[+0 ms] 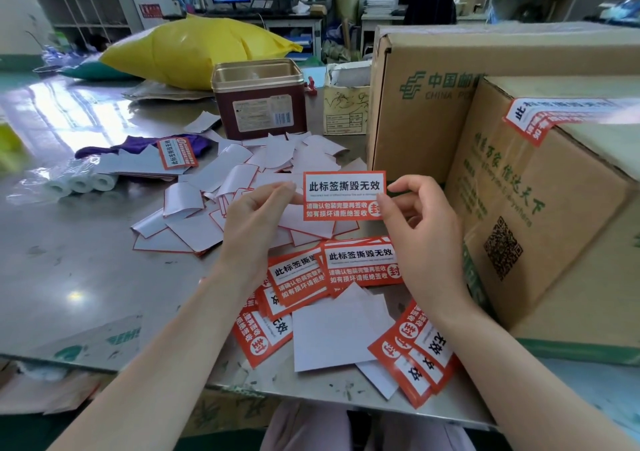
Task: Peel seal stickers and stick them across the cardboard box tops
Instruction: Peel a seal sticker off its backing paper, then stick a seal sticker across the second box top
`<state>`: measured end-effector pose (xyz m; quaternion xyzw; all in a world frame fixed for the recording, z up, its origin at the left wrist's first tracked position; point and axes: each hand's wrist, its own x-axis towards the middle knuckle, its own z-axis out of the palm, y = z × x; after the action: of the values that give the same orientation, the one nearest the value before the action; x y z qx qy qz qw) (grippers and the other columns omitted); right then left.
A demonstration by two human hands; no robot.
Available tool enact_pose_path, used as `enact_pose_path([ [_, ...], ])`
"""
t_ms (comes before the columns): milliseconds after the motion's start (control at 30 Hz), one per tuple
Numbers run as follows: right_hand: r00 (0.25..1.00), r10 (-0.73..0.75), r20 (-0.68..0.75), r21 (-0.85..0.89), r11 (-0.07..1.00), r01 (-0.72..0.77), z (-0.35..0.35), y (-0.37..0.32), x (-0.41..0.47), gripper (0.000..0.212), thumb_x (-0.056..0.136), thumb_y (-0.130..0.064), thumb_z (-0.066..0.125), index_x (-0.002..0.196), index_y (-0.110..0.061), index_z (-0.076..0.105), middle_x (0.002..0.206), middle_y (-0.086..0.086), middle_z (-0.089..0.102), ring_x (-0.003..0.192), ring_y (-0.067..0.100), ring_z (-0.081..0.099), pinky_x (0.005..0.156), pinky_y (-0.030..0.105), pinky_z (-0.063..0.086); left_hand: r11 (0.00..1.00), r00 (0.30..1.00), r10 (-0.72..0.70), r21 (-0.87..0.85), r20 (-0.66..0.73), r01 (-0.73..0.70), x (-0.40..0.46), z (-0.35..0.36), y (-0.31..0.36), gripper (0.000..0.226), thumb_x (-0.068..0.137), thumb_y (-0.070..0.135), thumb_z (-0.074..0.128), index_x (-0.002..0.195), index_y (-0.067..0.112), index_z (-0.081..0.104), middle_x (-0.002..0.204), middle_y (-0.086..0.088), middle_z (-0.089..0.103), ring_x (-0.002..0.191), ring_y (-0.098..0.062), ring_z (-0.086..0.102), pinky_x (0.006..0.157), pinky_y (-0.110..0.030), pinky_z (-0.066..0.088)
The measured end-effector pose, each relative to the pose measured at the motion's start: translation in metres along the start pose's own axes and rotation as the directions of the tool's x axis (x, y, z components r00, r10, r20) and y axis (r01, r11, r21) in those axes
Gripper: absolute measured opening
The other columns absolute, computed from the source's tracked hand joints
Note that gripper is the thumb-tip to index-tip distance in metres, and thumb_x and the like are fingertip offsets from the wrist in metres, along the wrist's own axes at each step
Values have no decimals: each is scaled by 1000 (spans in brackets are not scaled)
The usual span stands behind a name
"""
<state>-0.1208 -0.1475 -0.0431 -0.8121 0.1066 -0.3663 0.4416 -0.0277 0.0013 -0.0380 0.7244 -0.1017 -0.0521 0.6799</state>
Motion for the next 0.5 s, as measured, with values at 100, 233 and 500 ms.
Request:
enact_pose_path([
  [100, 1000, -25, -8, -46, 999, 24, 0, -2, -1, 11, 90, -34, 54, 98, -29, 48, 85, -24, 56, 77, -6, 60, 58, 3, 47, 993, 996, 90, 77, -8, -89, -2, 1, 2, 22, 87, 36, 58, 79, 22, 73, 110, 8, 66, 96, -7, 63, 71, -12, 47],
  [233, 999, -41, 12, -75, 996, 42, -2, -8, -6, 11, 91, -30, 53, 100, -24, 50, 91, -13, 60, 78, -3, 59, 59, 4, 47, 968, 986, 164, 197, -37, -154, -3, 1, 3, 18, 83, 37, 63, 86, 22, 74, 117, 3, 63, 108, -10, 56, 90, -32, 48],
  [500, 983, -178, -47, -159, 973, 169, -19, -50, -7, 13, 91, -25, 53, 104, -20, 52, 88, -11, 61, 78, 6, 61, 62, 25, 55, 942, 948, 299, 193, -106, -276, -19, -2, 37, 7, 83, 37, 64, 77, 34, 67, 104, 11, 61, 106, -9, 54, 95, -40, 46],
])
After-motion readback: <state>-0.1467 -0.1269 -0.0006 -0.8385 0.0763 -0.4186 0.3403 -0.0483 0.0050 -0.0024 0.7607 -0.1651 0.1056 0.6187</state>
